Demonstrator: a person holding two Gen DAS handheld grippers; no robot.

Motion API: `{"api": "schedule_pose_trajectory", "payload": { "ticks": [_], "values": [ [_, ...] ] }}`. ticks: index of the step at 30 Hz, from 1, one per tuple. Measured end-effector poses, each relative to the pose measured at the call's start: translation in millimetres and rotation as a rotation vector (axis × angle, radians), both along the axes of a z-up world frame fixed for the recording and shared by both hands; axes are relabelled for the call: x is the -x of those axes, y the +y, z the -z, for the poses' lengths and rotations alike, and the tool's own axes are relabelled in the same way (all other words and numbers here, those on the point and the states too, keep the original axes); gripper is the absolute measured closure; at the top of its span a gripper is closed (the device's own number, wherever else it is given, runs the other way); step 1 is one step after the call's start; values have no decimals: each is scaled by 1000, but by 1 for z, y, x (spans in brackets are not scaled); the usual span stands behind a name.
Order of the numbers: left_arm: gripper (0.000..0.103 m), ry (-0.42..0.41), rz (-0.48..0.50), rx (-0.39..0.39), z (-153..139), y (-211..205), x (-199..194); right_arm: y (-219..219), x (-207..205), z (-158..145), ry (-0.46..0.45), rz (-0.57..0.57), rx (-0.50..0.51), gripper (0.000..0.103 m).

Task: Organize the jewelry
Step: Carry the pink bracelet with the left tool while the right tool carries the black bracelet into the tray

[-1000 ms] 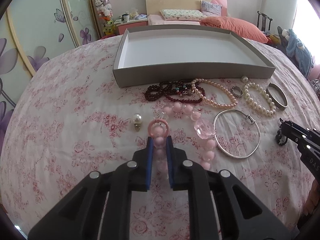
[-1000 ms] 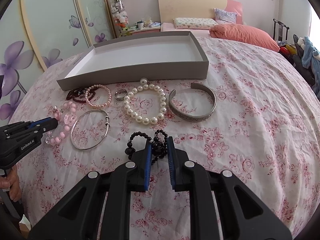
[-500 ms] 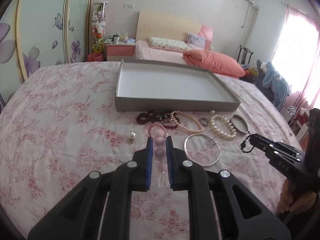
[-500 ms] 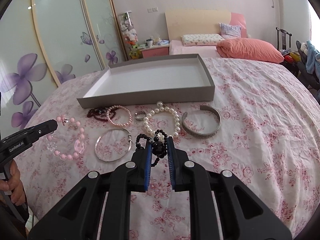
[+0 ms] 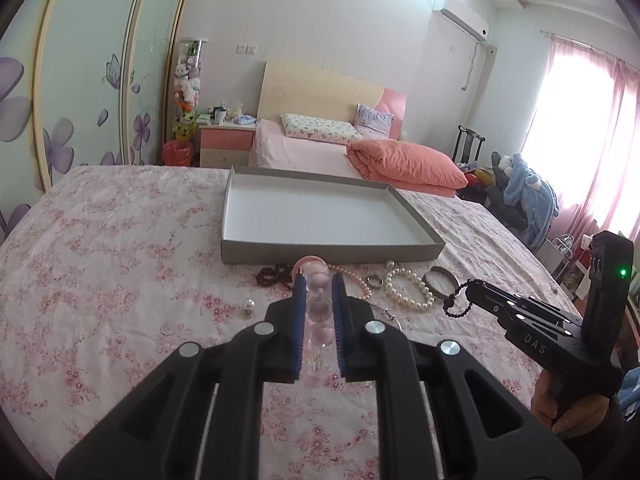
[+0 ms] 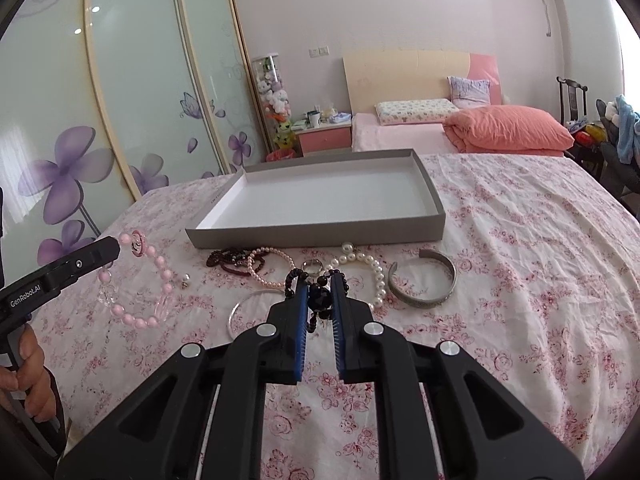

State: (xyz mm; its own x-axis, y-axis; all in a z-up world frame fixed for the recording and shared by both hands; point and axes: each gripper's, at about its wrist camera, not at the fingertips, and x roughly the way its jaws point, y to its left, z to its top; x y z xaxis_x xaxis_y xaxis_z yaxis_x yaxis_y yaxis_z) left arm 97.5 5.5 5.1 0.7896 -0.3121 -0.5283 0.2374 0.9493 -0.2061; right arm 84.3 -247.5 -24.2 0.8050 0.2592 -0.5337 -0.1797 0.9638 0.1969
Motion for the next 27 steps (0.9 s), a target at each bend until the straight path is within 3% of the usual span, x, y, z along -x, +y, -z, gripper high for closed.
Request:
{"api": "schedule_pose_trajectory", "payload": {
  "ticks": [12,27],
  "values": [
    [89,-112,-56,-67,-28,-10,5,4,2,-33,-140,30,38,91],
    [89,-187,-158,-186,-53,-26,-40,2,-33,-76,-311,99,95,91]
  ]
}}
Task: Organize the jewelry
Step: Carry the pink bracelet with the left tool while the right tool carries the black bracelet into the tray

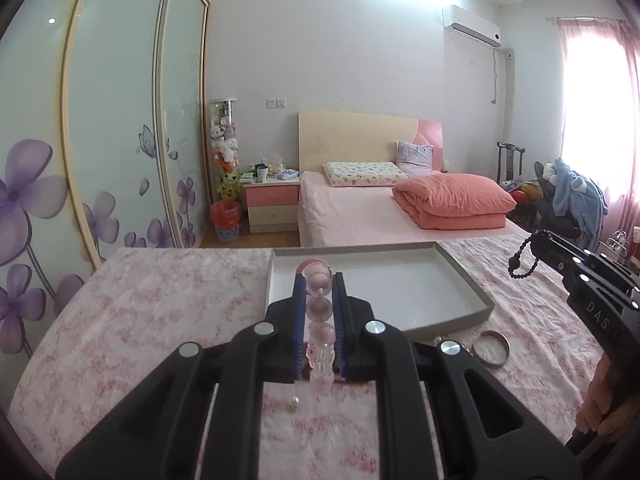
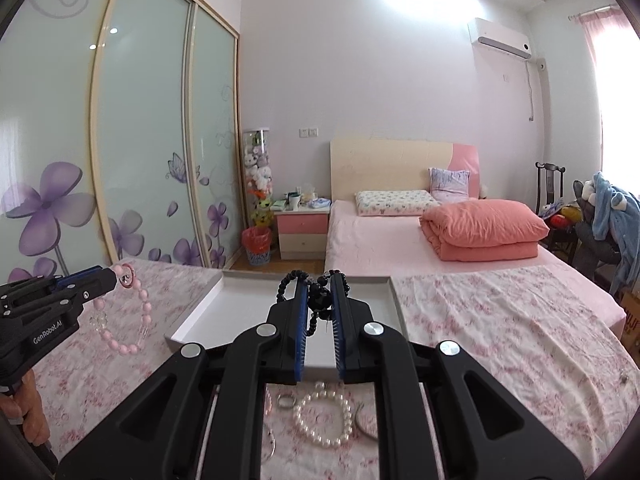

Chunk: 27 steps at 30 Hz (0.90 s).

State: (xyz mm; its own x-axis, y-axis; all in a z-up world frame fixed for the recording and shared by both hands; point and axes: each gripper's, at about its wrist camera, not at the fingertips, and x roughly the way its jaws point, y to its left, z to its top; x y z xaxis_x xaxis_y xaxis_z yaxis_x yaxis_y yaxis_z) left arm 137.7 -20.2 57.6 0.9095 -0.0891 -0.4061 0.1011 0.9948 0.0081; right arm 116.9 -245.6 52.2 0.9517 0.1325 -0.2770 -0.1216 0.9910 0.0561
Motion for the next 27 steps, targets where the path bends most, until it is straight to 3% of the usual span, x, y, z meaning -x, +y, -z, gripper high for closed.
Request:
{"api": "schedule_pose_trajectory", "payload": {
  "ticks": [6,12,27],
  "values": [
    [89,-5,-4,4,-6,-8,-34,-8,-31,-5,-31,13,-31,91],
    [89,13,7,24,-4,-13,-75,-15,-69,4,0,29,-68,91],
    [89,121,37,27,47,-28,-147,2,-145,55,225,16,-60,91]
  ]
}}
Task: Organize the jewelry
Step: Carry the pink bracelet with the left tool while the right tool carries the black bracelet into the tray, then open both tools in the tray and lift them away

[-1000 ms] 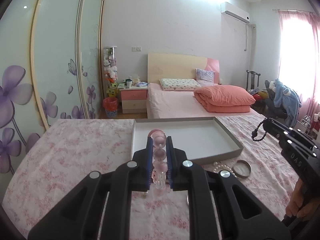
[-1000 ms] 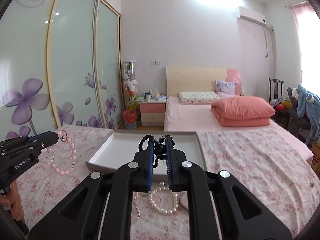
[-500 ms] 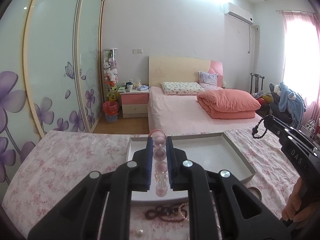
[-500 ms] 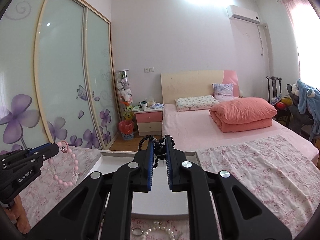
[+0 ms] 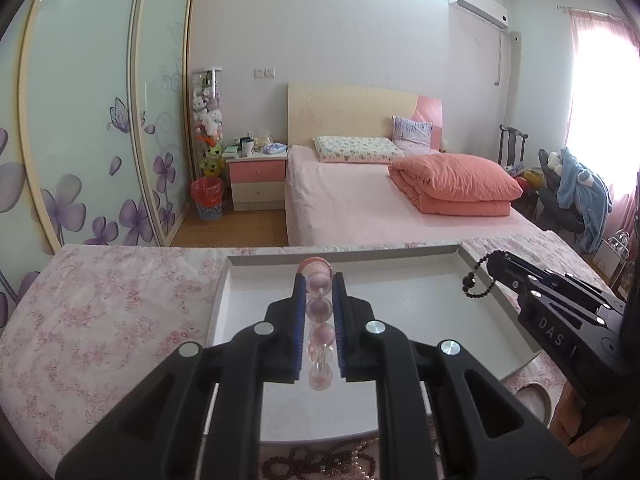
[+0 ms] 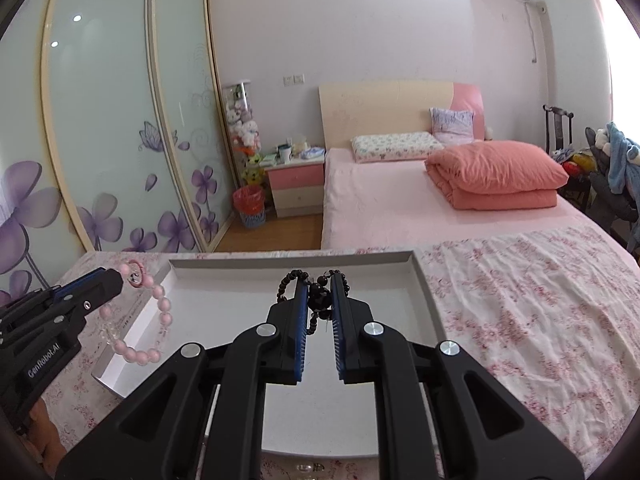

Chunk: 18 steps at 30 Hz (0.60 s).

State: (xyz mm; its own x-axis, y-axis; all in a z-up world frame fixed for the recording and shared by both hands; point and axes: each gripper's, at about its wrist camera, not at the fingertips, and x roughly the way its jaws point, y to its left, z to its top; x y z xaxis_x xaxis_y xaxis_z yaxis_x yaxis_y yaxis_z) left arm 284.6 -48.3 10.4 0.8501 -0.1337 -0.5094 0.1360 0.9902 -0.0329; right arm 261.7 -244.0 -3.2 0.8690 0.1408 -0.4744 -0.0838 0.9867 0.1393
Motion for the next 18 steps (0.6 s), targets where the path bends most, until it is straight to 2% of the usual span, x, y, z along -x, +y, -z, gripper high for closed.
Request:
{"api": "schedule_pose_trajectory", "payload": {
  "ticks": [7,8,9,11,13,18],
  "values": [
    [89,73,17,9,21,1,-19,-1,-14,17,100,-6,-29,89],
    [89,71,15,9,22,1,-19,-2,-15,18,110,-9,-34,84],
    [88,65,13,8,21,2,-19,-2,-17,20,116,-7,-36,67],
    [86,65,15,11,20,3,-18,-4,-14,21,108,5,-40,48],
    [83,60,6,18,19,6,-18,-4,-11,19,94,8,-29,48],
    [83,45,-43,36,10,22,-14,-11,-5,12,64,22,-22,48]
  ]
}}
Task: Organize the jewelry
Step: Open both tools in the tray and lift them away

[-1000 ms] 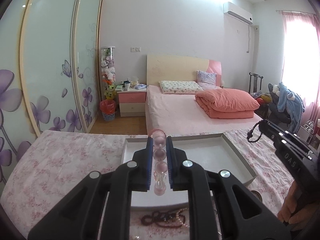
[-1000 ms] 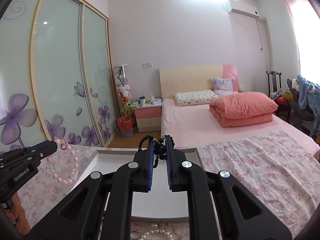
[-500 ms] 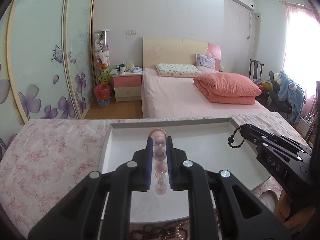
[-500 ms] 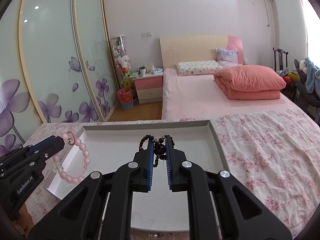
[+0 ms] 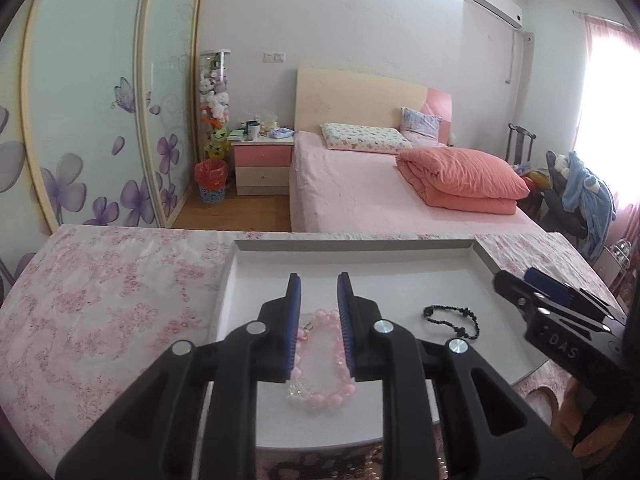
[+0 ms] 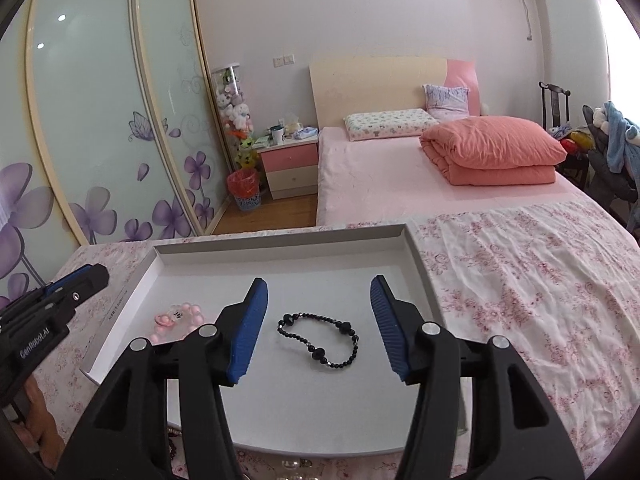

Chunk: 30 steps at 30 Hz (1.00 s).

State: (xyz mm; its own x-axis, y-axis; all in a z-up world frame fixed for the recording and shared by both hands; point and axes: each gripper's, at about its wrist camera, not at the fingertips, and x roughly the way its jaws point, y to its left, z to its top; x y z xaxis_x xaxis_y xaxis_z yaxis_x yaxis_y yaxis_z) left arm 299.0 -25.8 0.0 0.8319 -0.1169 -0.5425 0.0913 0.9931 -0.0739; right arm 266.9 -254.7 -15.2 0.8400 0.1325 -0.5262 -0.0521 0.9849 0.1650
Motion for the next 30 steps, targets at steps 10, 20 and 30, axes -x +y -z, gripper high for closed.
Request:
{"api": "schedule_pose_trajectory", "payload": {
  "ticks": [10,20,30],
  "values": [
    [78,-13,-77,-4,-13,34,33,-18,35,-14,-28,24,12,48],
    [54,52,-85,-90,6,64,96,-52,84,11,104,51,83,48],
    [33,163,-49,-120,39,77,128,-49,101,54,307,-16,176,35]
  ]
}}
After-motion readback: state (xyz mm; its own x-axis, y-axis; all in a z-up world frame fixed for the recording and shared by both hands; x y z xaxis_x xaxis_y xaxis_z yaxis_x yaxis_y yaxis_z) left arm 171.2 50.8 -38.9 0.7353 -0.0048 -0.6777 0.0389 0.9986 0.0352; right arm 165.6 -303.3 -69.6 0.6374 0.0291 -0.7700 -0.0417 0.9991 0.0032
